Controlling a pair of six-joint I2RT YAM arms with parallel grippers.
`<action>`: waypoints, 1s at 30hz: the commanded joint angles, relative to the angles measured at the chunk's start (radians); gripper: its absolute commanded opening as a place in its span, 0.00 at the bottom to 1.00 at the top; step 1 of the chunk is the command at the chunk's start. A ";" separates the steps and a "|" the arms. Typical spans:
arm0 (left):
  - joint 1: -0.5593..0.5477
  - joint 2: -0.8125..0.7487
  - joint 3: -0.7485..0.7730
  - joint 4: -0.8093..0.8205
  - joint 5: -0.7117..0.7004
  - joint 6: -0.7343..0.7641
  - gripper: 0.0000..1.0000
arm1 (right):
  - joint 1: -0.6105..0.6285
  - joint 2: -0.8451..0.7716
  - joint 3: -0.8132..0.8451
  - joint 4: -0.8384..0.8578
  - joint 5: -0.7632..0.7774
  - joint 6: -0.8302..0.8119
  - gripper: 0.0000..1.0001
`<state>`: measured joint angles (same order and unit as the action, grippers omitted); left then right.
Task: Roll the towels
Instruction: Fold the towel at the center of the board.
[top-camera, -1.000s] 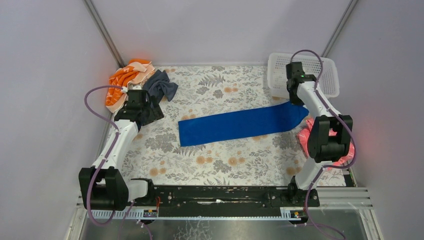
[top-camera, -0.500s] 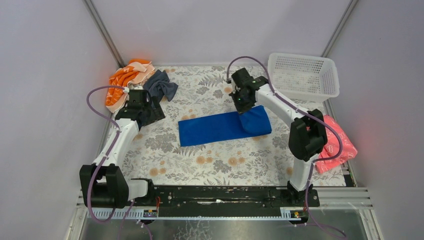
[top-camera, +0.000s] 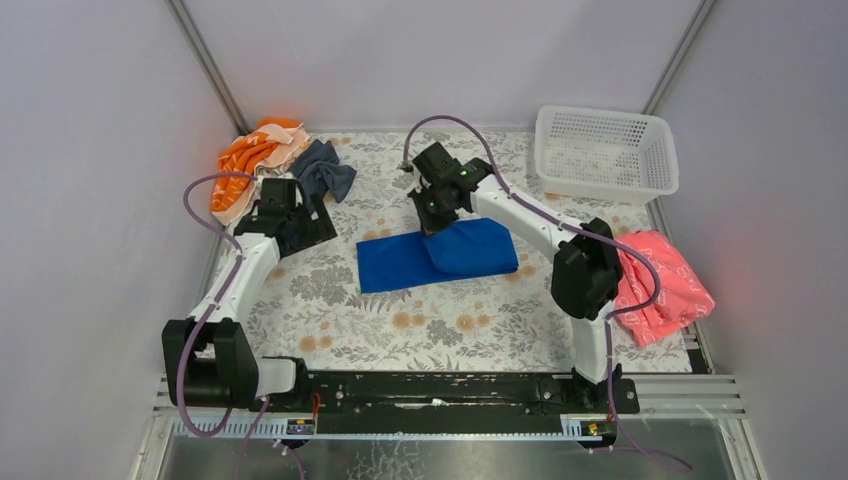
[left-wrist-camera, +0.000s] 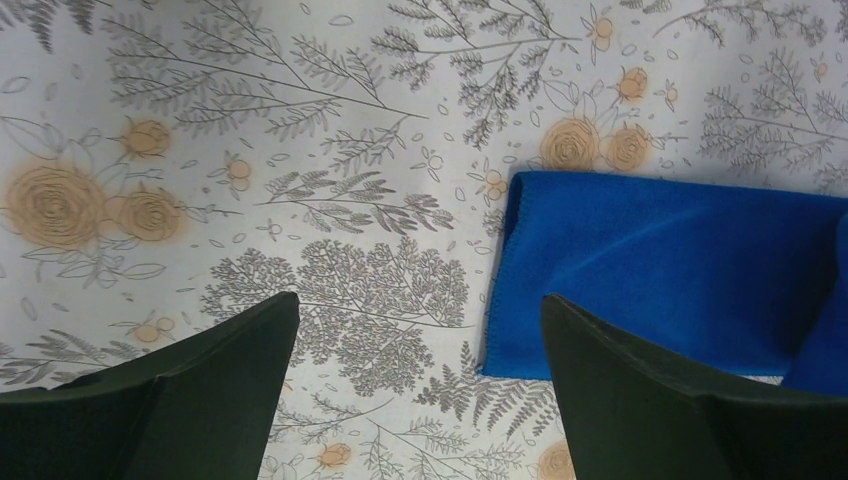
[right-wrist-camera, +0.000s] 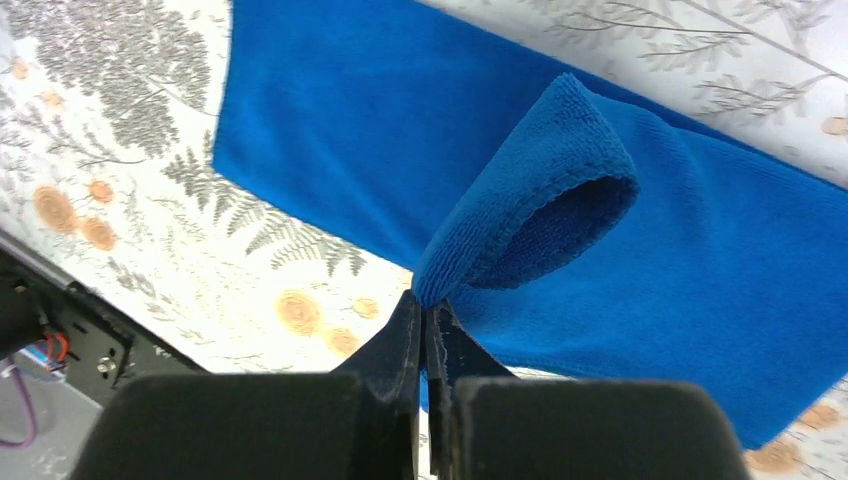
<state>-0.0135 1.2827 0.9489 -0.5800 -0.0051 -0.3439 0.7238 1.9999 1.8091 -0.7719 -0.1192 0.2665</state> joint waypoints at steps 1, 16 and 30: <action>-0.007 0.031 -0.006 0.032 0.088 -0.022 0.89 | 0.042 0.021 0.035 0.062 -0.072 0.081 0.00; -0.007 0.050 -0.062 0.055 0.153 -0.046 0.85 | 0.089 0.062 0.018 0.205 -0.162 0.191 0.00; -0.008 0.066 -0.071 0.072 0.186 -0.053 0.84 | 0.098 0.131 -0.027 0.375 -0.225 0.260 0.02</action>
<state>-0.0135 1.3403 0.8879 -0.5678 0.1539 -0.3878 0.8059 2.1361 1.7958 -0.5175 -0.2913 0.4767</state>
